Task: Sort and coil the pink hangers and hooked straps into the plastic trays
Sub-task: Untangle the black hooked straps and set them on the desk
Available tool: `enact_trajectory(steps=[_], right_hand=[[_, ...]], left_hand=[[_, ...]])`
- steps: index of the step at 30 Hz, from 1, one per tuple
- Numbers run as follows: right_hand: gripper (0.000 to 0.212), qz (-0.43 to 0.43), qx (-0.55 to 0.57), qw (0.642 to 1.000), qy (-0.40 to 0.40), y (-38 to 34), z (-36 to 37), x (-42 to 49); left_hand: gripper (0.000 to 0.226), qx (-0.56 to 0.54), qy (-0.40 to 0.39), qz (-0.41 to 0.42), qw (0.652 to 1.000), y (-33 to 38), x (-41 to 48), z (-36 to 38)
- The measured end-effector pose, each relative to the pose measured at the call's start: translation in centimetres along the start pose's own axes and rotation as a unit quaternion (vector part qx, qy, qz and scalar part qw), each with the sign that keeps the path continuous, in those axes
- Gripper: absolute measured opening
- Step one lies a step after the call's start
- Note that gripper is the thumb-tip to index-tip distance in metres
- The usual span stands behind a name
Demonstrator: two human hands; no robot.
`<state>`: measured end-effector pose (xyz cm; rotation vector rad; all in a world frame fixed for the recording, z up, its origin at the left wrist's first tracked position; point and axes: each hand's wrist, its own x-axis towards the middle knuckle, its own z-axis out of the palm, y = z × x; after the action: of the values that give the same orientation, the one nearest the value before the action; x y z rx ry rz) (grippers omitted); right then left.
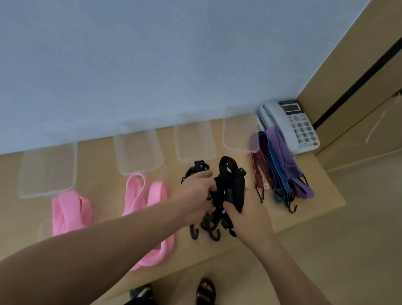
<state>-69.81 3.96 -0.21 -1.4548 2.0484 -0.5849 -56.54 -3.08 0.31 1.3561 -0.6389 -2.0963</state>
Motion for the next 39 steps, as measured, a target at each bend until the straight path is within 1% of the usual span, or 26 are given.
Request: enact_trajectory(steps=[2,4,5,6,7,8,10,12,13,15,16,17,19,21,24,27,29,32,34,36,38,39], right_hand=[[0.012,0.002,-0.009,1.0,-0.017,0.8,-0.4,1.4],[0.013,0.004,-0.025,0.998,-0.055,1.5,-0.5,2.8],[0.019,0.003,-0.033,0.996,-0.079,1.8,-0.4,3.3],[0.029,-0.001,-0.043,0.993,-0.107,2.0,-0.2,3.7],[0.041,-0.006,-0.052,0.989,-0.135,2.2,-0.1,4.1],[0.052,-0.011,-0.056,0.986,-0.156,2.4,0.1,4.3],[0.067,-0.022,-0.06,0.985,-0.161,2.9,0.5,4.6],[0.077,-0.037,-0.081,0.987,-0.134,3.3,0.7,4.4],[0.08,-0.051,-0.104,0.987,-0.114,3.5,0.7,4.3],[0.08,-0.089,-0.157,0.981,-0.066,4.0,0.5,4.1],[0.078,-0.11,-0.175,0.977,-0.051,4.2,0.3,4.2],[0.076,-0.13,-0.187,0.972,-0.05,4.4,0.2,4.3],[0.074,-0.16,-0.204,0.963,-0.079,4.7,0.1,4.6],[0.072,-0.18,-0.221,0.952,-0.115,5.0,0.3,4.7],[0.071,-0.189,-0.235,0.941,-0.155,5.2,0.8,5.2],[0.072,-0.195,-0.262,0.927,-0.183,5.5,1.1,5.5],[0.073,-0.198,-0.266,0.924,-0.189,5.7,1.1,5.7],[0.073,-0.193,-0.253,0.931,-0.178,5.9,0.9,5.5],[0.073,-0.191,-0.245,0.935,-0.169,5.6,0.7,5.3],[0.07,-0.194,-0.255,0.933,-0.164,5.1,0.5,5.1],[0.065,-0.204,-0.276,0.927,-0.149,4.4,0.1,5.1],[0.062,-0.212,-0.283,0.925,-0.136,3.9,0.0,5.1]], left_hand=[[0.061,-0.007,0.015,0.008,1.0,0.2,1.3,0.4],[0.059,-0.004,0.041,0.016,0.999,0.3,2.1,0.7],[0.059,0.012,0.056,0.018,0.998,0.3,2.4,0.8],[0.06,0.048,0.074,0.019,0.996,0.2,2.6,0.8],[0.064,0.108,0.09,0.023,0.99,0.1,2.7,0.7],[0.068,0.187,0.1,0.032,0.977,0.0,2.7,0.7],[0.069,0.312,0.104,0.061,0.942,-0.4,2.3,0.7],[0.052,0.37,0.107,0.113,0.916,-0.6,1.9,1.0],[0.044,0.397,0.117,0.137,0.9,-0.7,1.8,1.0],[0.049,0.46,0.154,0.167,0.858,-1.4,1.7,0.6],[0.053,0.486,0.182,0.163,0.839,-1.6,1.6,0.5],[0.053,0.499,0.204,0.149,0.829,-1.9,1.4,0.4],[0.039,0.504,0.202,0.124,0.83,-2.6,1.2,0.6],[0.032,0.536,0.176,0.106,0.819,-3.1,1.2,1.0],[0.039,0.561,0.146,0.096,0.809,-3.9,1.8,1.4],[0.033,0.571,0.143,0.103,0.802,-4.6,2.1,1.5],[0.035,0.588,0.139,0.101,0.79,-4.9,1.9,1.4],[0.044,0.617,0.133,0.108,0.768,-5.2,1.1,1.3],[0.05,0.628,0.124,0.11,0.76,-5.1,0.5,1.3],[0.049,0.625,0.116,0.115,0.764,-4.6,-0.3,1.3],[0.046,0.596,0.124,0.134,0.782,-3.8,-1.4,1.2],[0.041,0.573,0.136,0.154,0.793,-3.3,-2.0,1.0]])
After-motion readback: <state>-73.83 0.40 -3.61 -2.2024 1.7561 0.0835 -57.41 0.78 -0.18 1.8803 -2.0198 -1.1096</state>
